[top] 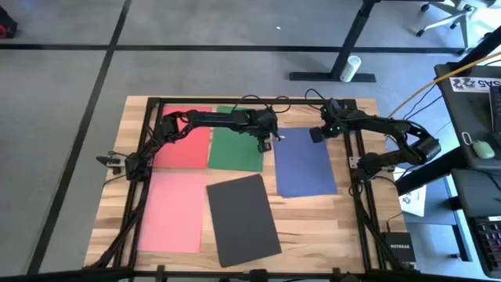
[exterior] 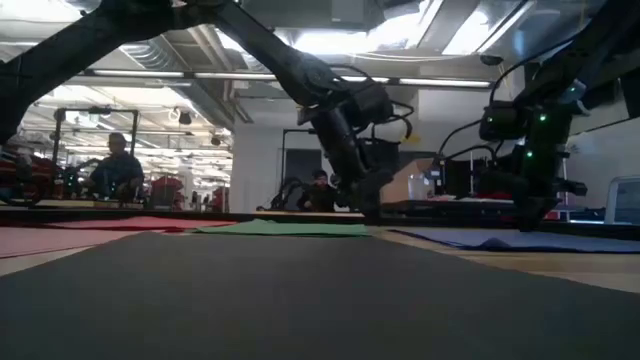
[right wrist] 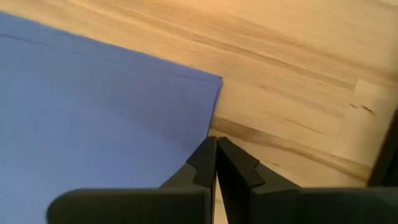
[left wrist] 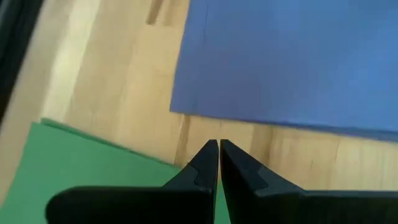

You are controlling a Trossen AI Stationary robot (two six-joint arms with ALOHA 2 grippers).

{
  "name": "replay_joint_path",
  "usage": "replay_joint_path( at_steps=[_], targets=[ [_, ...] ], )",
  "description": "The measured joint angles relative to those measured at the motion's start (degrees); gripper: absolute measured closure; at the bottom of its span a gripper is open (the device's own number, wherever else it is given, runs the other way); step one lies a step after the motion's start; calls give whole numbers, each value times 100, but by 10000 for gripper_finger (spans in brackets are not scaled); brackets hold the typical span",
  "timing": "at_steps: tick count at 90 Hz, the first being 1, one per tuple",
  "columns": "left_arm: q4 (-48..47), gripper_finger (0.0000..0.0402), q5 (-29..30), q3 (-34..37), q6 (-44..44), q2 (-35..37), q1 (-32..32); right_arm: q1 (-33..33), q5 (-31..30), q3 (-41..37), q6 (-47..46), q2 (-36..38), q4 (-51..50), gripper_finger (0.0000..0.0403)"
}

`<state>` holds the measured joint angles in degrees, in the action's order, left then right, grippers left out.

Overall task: Organize paper
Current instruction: Stack the violet paper on top of the violet papers

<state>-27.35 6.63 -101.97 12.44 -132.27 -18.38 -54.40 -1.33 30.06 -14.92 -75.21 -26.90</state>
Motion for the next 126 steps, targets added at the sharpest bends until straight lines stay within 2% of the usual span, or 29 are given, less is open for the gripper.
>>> replay_joint_path(
  at_steps=[18,40,57,73,89,126],
  targets=[
    [-221,402,20,0,73,203,206,6,-13,232,29,519,-478,403],
    [-303,402,22,-2,-61,816,511,26,74,707,45,1240,-1246,403],
    [-262,402,15,24,-139,1108,844,534,345,953,193,1846,-1853,403],
    [-277,402,-6,31,-167,738,696,1157,390,988,47,2320,-2031,403],
    [-217,402,-56,42,-197,194,401,1560,306,1002,-138,2491,-2048,403],
    [178,402,-187,37,-161,-39,153,1656,185,1002,-135,2471,-1966,403]
  ],
)
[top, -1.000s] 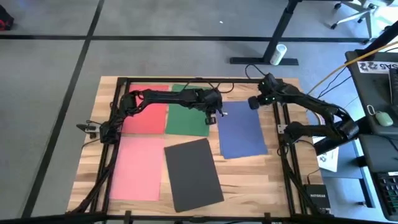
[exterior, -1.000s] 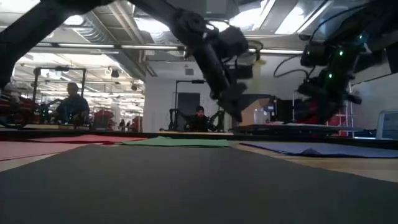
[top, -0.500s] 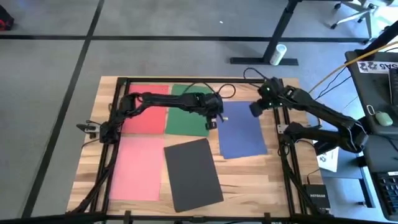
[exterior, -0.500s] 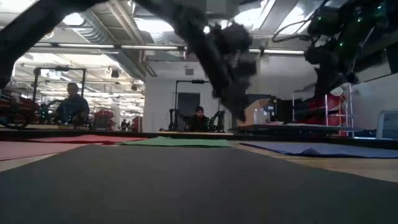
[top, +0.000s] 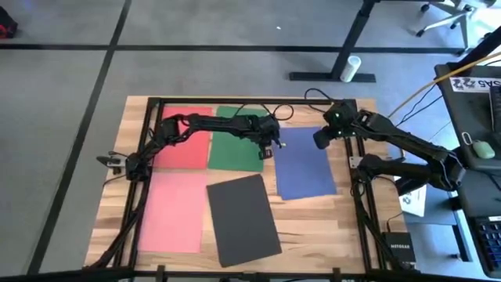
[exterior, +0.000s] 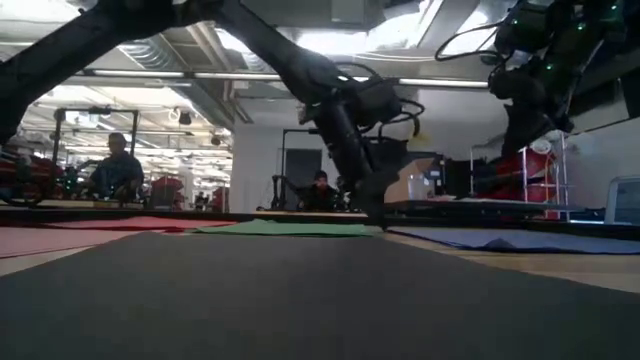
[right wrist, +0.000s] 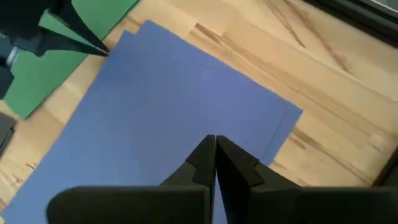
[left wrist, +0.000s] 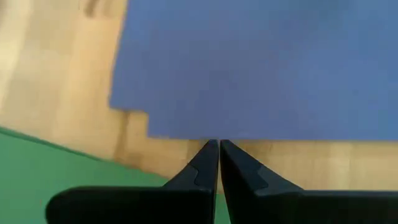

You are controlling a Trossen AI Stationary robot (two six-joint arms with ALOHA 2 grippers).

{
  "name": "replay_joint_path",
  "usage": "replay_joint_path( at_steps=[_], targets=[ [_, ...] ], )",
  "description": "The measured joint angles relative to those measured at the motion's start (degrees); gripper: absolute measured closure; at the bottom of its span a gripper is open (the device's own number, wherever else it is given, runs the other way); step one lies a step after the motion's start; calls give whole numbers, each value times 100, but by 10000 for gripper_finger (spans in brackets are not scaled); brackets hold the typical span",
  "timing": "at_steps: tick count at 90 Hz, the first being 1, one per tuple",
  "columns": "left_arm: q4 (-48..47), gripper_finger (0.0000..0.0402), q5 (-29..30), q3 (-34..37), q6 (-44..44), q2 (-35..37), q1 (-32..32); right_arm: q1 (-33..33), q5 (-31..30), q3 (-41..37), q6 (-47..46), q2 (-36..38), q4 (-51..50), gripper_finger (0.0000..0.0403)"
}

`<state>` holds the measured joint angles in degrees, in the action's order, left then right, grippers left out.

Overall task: Organize paper
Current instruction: Stack the violet paper on top of the violet papers

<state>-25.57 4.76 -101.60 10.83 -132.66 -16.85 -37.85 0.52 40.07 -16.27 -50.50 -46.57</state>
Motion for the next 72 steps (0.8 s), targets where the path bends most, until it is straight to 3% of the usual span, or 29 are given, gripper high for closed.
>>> replay_joint_path(
  at_steps=[72],
  targets=[
    [-220,402,-73,2,117,11,-112,0,10,0,24,2,2,403]
  ],
)
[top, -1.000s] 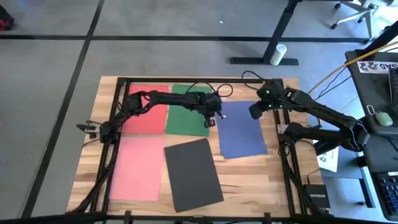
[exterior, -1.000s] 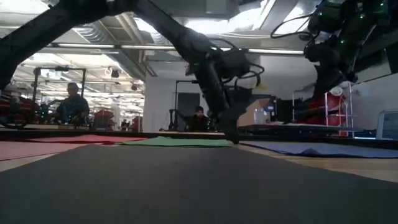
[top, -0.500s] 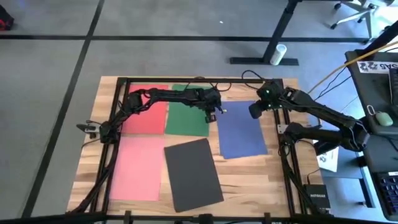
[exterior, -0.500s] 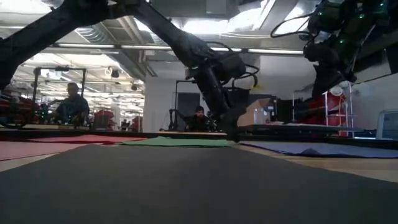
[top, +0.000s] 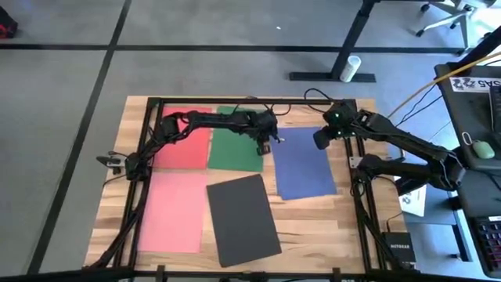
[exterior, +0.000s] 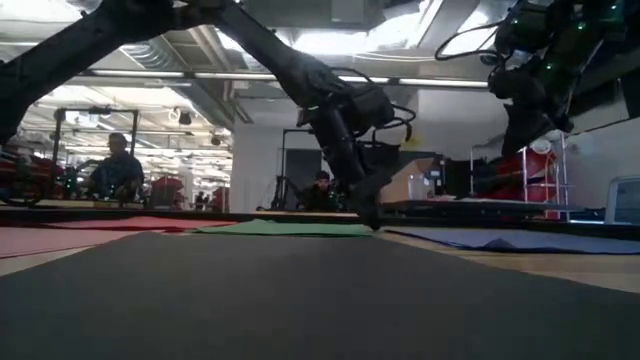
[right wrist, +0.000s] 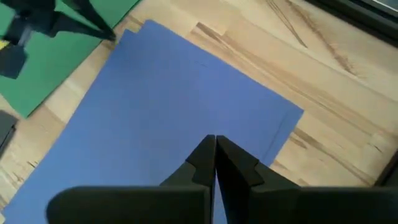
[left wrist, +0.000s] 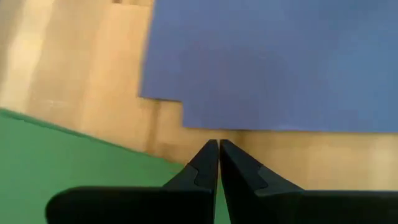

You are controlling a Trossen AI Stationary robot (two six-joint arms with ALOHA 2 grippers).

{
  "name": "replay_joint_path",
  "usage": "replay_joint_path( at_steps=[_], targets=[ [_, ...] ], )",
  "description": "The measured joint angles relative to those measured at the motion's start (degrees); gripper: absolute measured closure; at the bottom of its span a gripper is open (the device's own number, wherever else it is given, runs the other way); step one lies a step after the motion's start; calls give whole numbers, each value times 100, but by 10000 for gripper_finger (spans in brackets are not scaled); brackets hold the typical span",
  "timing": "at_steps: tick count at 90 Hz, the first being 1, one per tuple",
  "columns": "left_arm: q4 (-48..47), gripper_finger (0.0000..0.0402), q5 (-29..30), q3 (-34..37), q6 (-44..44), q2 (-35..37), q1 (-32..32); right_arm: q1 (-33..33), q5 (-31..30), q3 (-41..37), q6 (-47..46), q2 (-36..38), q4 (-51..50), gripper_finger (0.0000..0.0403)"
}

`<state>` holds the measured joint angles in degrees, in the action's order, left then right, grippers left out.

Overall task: Organize paper
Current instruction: Stack the violet paper on top of the violet papers, then adjust the stacked black papers

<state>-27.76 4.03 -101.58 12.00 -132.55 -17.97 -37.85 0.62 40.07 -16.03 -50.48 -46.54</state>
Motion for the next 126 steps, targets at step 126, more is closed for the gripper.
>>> replay_joint_path(
  at_steps=[126],
  targets=[
    [-364,402,-120,-264,-369,243,474,238,877,-2,265,4,-216,403]
  ],
)
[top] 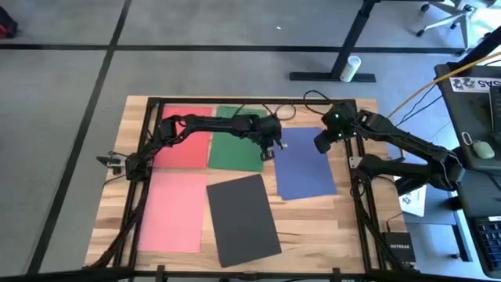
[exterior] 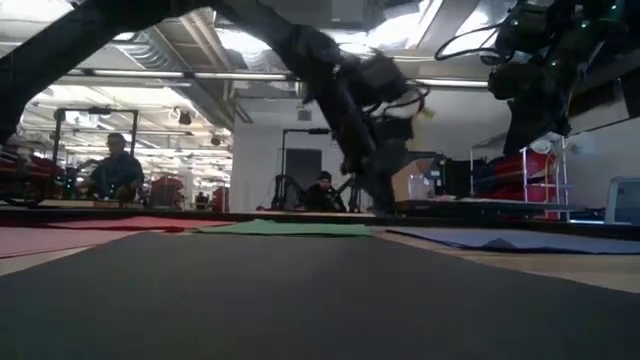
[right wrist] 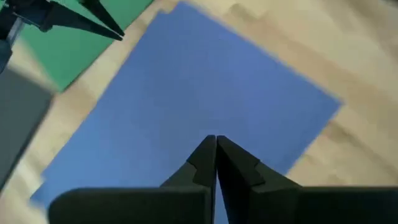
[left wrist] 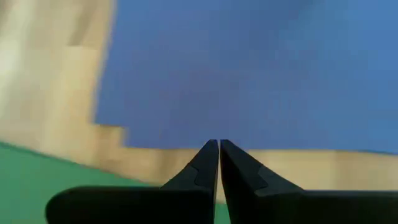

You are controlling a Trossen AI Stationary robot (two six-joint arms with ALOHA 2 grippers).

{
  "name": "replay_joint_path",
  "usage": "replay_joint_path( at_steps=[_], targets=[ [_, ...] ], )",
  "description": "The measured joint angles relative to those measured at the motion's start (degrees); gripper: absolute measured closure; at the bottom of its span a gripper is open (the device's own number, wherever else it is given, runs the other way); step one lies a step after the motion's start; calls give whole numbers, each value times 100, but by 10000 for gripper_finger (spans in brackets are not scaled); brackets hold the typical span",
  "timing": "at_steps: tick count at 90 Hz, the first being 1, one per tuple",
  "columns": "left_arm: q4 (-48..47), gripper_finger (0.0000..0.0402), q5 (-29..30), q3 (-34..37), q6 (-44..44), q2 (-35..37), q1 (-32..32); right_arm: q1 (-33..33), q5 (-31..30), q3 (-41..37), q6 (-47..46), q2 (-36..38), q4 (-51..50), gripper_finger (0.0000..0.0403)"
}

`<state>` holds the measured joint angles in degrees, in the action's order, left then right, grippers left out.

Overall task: Organize paper
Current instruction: Adjust the stacked black papers

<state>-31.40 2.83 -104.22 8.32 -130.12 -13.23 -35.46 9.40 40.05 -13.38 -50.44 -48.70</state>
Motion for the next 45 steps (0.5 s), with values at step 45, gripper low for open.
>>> replay_joint_path(
  at_steps=[45],
  targets=[
    [269,402,-554,727,-371,555,1029,4004,-845,0,-898,-91,-138,403]
  ],
)
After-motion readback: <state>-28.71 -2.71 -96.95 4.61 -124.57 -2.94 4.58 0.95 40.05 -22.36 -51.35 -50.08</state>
